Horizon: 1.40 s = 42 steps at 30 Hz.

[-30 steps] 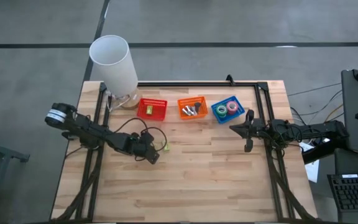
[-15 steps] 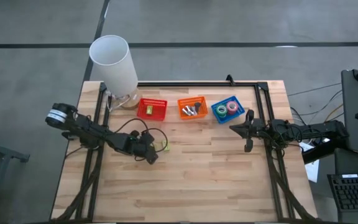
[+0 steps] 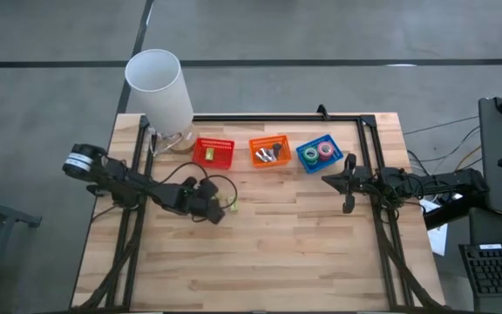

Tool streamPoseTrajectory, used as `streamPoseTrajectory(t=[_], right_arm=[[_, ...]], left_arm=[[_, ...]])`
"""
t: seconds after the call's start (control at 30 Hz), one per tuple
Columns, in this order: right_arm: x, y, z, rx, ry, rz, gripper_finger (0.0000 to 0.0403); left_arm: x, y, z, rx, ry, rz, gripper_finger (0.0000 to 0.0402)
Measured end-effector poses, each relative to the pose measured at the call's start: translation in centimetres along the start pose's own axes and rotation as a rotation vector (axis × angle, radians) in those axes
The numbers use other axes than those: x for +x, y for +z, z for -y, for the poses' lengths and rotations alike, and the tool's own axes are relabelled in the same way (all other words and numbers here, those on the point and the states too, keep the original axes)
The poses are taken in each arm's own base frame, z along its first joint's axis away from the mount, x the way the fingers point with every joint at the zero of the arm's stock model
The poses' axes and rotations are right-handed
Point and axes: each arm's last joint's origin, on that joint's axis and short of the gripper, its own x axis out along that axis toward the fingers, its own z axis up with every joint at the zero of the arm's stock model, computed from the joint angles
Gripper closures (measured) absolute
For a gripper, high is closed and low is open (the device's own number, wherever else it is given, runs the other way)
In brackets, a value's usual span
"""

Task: Pick and place Stapler, Stapler remover, tape
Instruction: Put the left green staple box into the red bin

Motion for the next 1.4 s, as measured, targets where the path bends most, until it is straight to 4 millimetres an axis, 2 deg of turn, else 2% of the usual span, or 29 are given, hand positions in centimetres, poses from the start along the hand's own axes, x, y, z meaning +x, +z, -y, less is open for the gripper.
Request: streamPoseTrajectory(t=[0.17, 0.27, 0.4, 0.63, 0.8, 0.93, 1.4], right_arm=[[0.0, 0.0, 0.0, 0.000, 0.000, 0.000, 0.0394], [0.0, 0.0, 0.0, 0.000, 0.001, 0.000, 0.0394], [0.0, 0.0, 0.0, 0.000, 0.000, 0.000, 0.0394], [0.0, 0.0, 0.0, 0.000, 0.001, 0.000, 0.0394], [0.0, 0.0, 0.0, 0.000, 0.000, 0.000, 0.0394], [0.0, 0.0, 0.0, 0.000, 0.000, 0.000, 0.0394], [0.0, 0.0, 0.0, 0.000, 0.000, 0.000, 0.0394]], left_arm=[[-1.2, 2.4, 0.1, 0.022, 0.028, 0.109, 0.0272], [-1.9, 4.2, -0.5, 0.008, 0.096, 0.178, 0.0277], [-2.3, 6.7, -2.1, -0.069, 0.199, 0.259, 0.0271], [-0.4, 9.9, -6.1, -0.187, 0.234, 0.212, 0.0264], [1.1, 10.7, -7.9, -0.211, 0.231, 0.156, 0.0269], [2.0, 10.8, -8.6, -0.214, 0.255, 0.127, 0.0267], [4.7, 10.4, -8.8, -0.195, 0.240, 0.053, 0.0262]])
